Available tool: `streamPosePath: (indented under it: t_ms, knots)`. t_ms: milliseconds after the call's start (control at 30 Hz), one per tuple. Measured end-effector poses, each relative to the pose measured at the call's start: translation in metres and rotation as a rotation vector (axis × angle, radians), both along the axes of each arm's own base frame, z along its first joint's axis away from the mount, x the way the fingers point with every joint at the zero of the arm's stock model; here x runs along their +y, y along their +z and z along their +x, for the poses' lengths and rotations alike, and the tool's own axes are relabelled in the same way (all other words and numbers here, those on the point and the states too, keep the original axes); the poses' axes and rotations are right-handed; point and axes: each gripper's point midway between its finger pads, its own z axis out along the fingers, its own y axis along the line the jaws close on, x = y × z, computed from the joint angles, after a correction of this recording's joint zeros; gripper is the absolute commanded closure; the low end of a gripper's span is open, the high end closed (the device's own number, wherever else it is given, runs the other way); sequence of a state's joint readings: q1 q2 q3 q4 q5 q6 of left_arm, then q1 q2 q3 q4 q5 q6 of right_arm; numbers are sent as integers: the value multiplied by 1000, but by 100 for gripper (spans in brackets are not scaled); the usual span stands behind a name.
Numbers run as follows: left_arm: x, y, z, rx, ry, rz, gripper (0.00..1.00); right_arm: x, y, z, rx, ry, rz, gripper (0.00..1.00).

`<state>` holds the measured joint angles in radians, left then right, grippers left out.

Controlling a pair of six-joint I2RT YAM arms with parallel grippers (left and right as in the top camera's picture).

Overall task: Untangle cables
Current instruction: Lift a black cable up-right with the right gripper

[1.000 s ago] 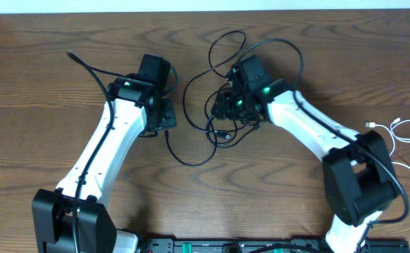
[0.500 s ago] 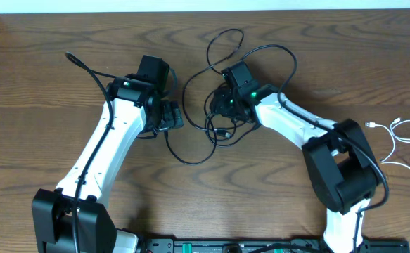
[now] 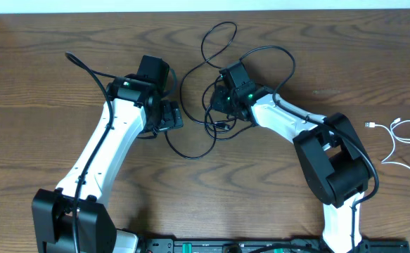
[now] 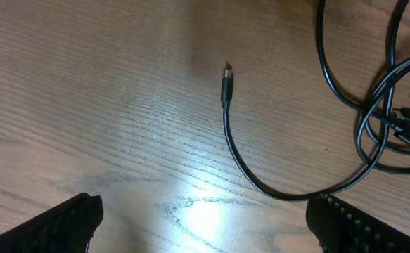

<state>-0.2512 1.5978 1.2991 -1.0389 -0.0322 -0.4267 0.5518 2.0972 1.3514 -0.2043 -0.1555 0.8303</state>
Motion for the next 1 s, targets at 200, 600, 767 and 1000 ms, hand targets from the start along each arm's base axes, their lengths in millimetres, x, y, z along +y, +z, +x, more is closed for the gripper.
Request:
streamPosePath:
  t_ms: [200, 600, 767, 1000]
  knots:
    - [0, 0, 0, 0, 0, 0, 2, 1, 1, 1, -7, 0, 4, 64]
    - [0, 0, 0, 0, 0, 0, 2, 0, 15, 25, -117, -55, 7, 99]
    - [0, 0, 0, 1, 0, 0, 2, 6, 29, 36, -195, -32, 38, 99]
    - [0, 0, 0, 1, 0, 0, 2, 16, 79, 33, -319, 163, 86, 99]
